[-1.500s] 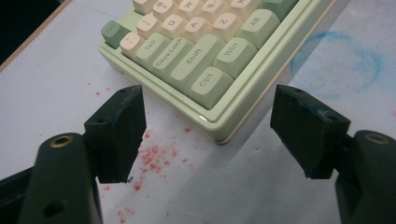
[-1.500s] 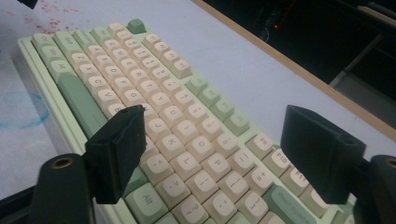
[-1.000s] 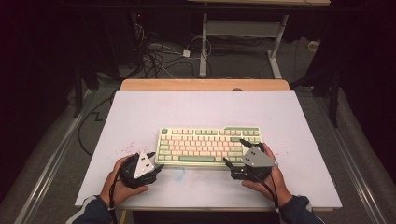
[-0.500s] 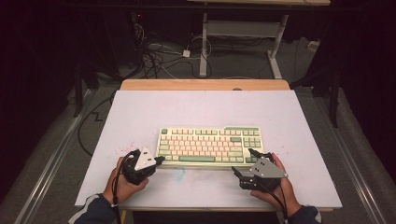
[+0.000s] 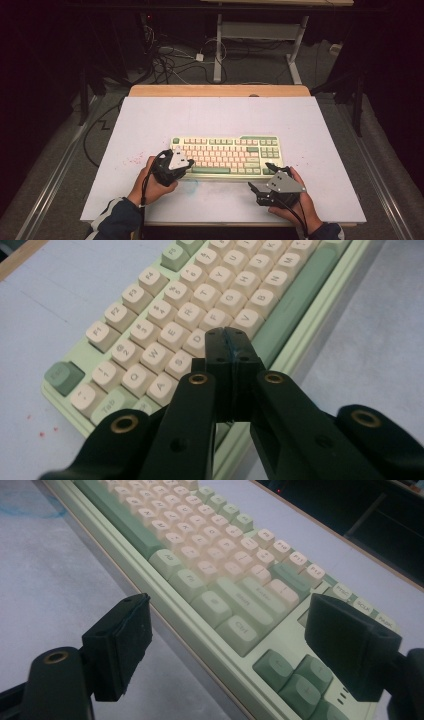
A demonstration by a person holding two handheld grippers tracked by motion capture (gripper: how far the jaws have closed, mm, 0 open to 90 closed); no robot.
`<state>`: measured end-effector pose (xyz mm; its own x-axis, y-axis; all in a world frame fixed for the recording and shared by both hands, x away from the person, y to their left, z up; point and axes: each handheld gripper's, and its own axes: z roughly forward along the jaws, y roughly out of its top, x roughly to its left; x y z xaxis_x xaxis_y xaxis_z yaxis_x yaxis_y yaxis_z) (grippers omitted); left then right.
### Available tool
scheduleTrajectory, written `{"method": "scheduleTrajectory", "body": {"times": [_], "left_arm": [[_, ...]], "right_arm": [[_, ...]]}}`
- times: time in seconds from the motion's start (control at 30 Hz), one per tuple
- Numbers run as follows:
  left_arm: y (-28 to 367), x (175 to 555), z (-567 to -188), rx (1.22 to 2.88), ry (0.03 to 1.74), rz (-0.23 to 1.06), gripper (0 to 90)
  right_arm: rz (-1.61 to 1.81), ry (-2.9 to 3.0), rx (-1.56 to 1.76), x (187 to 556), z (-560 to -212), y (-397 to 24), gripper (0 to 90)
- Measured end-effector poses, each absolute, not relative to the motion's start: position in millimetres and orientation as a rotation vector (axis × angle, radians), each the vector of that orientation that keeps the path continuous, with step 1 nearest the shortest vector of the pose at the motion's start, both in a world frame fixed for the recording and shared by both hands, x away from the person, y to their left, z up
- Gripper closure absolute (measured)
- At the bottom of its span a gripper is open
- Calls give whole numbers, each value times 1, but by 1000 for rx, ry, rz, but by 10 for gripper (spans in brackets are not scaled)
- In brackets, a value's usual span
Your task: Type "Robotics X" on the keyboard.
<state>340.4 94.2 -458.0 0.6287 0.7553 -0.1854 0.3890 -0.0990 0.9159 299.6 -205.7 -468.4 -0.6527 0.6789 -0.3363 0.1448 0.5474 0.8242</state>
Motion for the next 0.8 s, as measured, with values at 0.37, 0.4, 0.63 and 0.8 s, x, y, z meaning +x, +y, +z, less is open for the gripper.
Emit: {"method": "scheduleTrajectory", "body": {"times": [0.37,0.4,0.63,0.8], "left_arm": [[74,352,-466,1758,938,384,859],[73,353,-467,1762,939,382,859],[72,355,-470,1774,943,392,857],[71,355,-473,1790,945,390,862]], "right_arm": [[1032,2158,642,300,-472,-203,198],[1032,2159,642,300,-472,-203,198],[1030,2166,639,300,-472,-202,198],[1018,2178,636,300,-473,-200,197]]}}
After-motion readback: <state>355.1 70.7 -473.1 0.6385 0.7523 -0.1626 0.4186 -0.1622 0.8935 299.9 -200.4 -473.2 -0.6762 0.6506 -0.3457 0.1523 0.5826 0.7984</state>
